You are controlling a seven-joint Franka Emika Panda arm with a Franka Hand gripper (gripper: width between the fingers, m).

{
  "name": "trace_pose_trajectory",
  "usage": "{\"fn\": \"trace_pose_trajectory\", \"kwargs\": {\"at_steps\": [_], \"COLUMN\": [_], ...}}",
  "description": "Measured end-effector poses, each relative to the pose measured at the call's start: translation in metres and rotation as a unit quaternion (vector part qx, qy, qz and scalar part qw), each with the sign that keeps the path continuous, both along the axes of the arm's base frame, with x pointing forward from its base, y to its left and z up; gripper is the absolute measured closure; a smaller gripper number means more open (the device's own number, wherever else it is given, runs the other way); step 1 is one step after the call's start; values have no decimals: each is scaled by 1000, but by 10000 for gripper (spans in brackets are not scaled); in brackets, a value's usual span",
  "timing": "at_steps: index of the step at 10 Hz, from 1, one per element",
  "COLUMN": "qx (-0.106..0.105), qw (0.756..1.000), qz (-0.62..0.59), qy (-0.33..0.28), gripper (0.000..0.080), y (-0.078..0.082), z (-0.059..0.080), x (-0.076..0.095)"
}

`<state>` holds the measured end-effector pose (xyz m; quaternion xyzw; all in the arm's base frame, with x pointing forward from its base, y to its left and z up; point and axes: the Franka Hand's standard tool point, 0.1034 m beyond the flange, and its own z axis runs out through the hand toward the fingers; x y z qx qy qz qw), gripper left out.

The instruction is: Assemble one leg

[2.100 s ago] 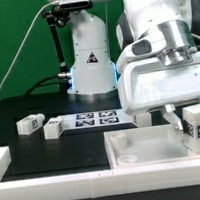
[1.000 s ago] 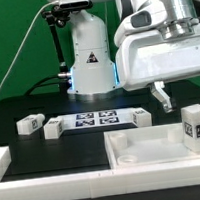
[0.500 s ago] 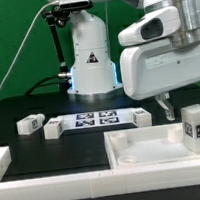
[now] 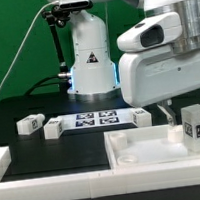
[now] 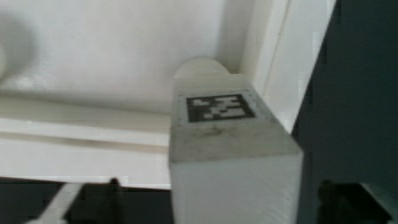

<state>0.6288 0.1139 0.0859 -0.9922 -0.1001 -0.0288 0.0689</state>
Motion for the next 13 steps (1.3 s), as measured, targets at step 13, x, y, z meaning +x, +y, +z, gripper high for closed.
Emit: {"fn": "trace_pose_trajectory", "kwargs": {"at_steps": [13], "qx": [12], "qw": [836], "qz": [-548], "qy": [33], "gripper": [507], "y": [-5], "z": [-3], "x": [0]}}
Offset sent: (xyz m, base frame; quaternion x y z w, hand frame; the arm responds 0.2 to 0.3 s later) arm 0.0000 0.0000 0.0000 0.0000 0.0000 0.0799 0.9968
